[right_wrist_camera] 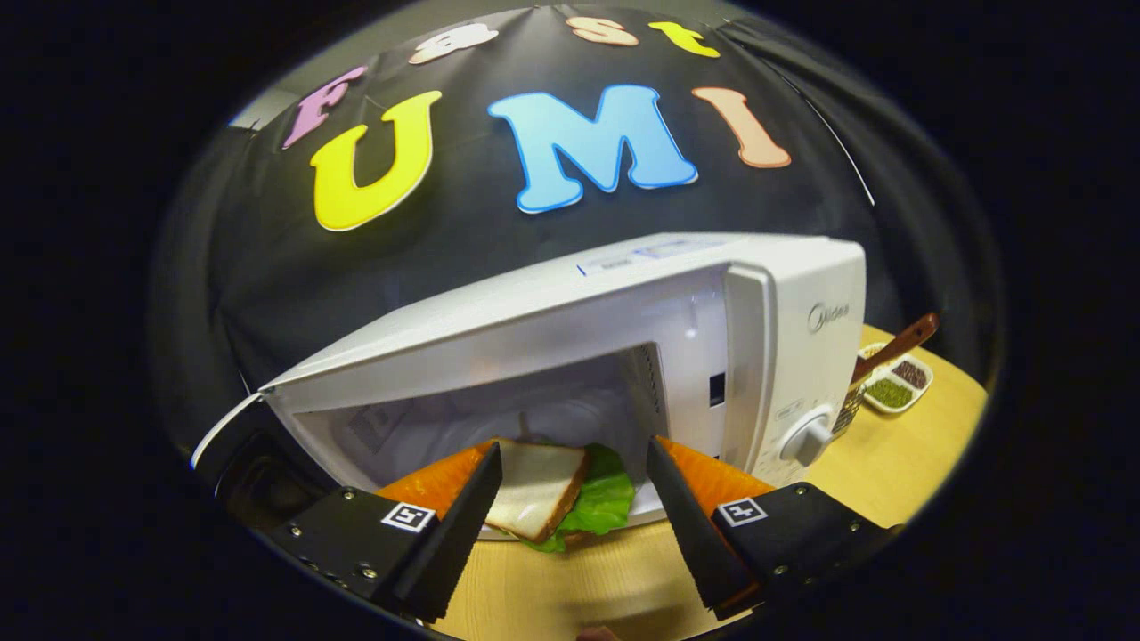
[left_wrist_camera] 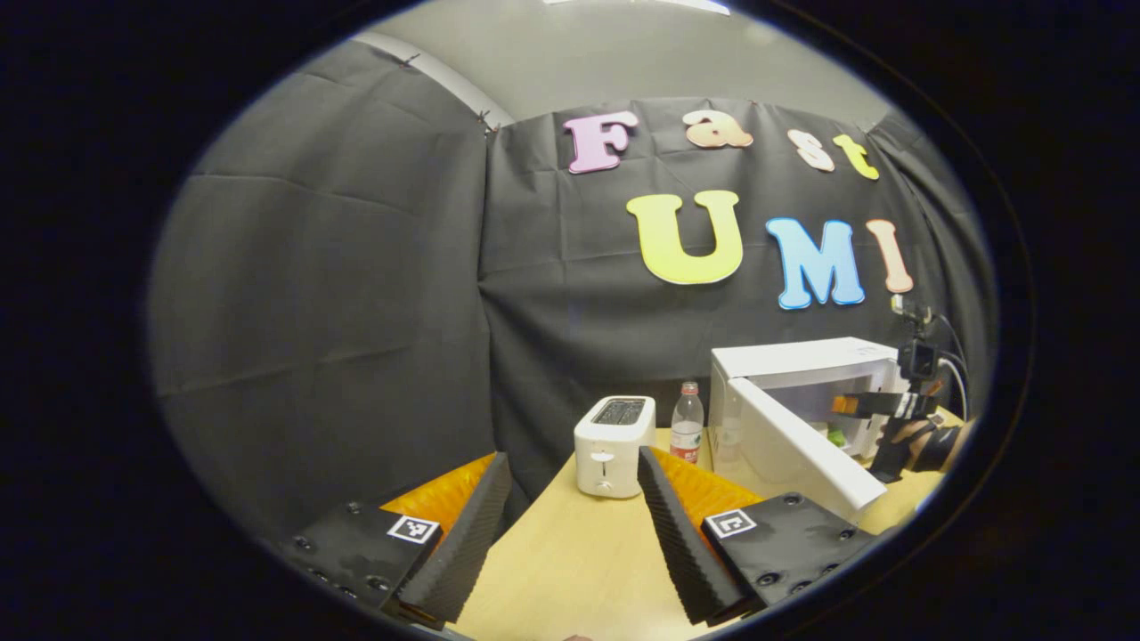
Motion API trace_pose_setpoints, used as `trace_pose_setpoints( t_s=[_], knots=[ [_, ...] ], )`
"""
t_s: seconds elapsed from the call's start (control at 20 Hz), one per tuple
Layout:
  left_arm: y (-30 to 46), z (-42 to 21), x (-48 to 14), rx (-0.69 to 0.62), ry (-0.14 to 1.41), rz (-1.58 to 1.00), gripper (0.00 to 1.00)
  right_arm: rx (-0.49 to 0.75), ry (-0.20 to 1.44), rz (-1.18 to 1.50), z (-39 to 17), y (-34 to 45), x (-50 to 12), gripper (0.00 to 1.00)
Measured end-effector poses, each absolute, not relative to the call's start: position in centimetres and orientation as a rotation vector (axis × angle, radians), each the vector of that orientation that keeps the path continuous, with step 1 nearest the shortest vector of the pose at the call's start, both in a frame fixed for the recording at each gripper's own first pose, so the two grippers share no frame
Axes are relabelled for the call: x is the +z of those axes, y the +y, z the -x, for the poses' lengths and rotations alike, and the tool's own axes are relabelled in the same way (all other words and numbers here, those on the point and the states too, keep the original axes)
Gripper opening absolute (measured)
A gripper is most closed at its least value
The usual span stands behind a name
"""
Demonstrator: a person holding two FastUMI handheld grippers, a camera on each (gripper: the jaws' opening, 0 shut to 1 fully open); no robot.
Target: Open the microwave oven with the left hand, put the food in, and close the microwave oven.
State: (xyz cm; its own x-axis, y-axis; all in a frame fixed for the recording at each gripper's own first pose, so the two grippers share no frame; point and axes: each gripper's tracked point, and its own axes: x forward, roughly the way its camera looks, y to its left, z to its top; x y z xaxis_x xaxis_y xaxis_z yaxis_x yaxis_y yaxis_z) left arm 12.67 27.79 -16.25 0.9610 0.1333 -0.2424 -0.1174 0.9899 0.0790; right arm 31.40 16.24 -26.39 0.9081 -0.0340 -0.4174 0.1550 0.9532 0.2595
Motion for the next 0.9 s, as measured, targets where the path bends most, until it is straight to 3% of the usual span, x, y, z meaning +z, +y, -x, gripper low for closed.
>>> trace_pose_setpoints(
  t_s=[0.6, 0.9],
  knots=[
    [24.1, -12.7, -18.6, 0.078, 0.242, -0.021, 0.94, -0.021, 0.183, -0.123, -19.7, 12.9, -11.4, 0.99],
    [22.2, -11.9, -21.3, 0.080, 0.288, -0.060, 0.93, -0.017, 0.105, -0.095, -15.9, 9.5, -7.0, 0.99]
  ],
)
